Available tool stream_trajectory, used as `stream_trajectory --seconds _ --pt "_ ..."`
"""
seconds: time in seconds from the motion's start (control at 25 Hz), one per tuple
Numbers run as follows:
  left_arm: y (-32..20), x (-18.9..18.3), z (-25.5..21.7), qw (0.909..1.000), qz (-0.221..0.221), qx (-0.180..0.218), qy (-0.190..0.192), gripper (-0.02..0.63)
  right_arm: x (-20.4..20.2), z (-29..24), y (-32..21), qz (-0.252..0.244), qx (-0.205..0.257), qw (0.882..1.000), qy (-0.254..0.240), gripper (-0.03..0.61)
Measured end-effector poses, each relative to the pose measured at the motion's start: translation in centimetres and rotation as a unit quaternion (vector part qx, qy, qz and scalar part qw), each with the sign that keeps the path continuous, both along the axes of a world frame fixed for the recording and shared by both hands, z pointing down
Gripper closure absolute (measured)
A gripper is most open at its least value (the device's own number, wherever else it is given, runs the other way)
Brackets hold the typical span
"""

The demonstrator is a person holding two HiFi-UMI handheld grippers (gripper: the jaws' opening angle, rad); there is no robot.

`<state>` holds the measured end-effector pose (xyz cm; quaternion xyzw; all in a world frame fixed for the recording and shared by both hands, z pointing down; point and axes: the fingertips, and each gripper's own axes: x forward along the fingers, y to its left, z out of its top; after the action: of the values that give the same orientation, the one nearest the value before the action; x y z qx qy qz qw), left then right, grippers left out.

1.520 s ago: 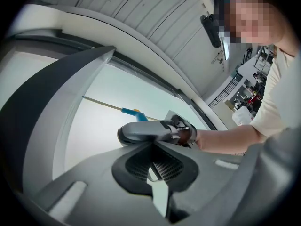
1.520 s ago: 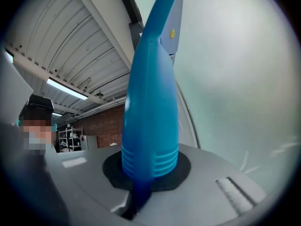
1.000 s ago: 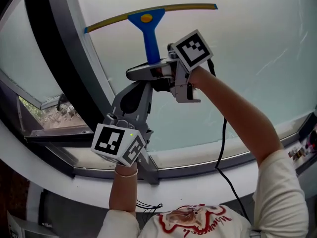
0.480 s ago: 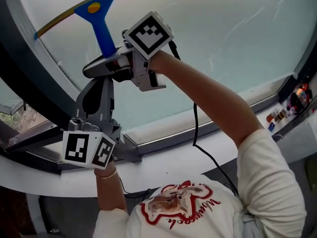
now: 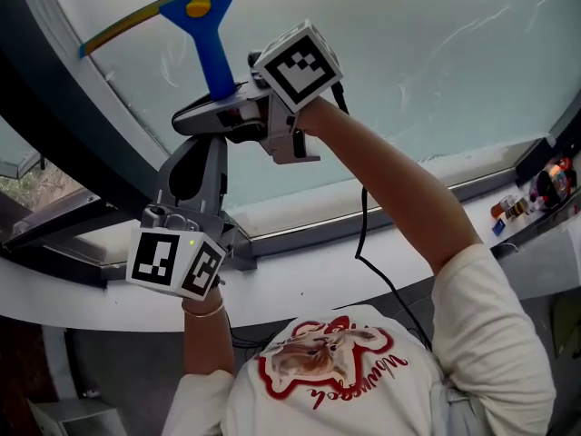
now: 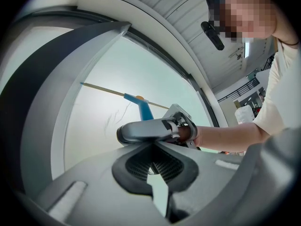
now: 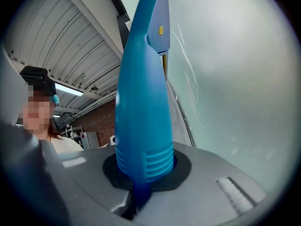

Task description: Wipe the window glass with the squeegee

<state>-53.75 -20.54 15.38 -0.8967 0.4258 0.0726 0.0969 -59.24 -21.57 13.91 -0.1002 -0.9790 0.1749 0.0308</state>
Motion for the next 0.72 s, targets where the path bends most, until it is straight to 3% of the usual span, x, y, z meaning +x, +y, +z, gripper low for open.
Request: stream_trajectory --seconds 0.72 --pt "0.9 0.1 7.1 0.9965 0.002 -0.083 -0.007 0.612 0.1 7.3 0.6 0.005 -0.040 0.999 0.003 0.557"
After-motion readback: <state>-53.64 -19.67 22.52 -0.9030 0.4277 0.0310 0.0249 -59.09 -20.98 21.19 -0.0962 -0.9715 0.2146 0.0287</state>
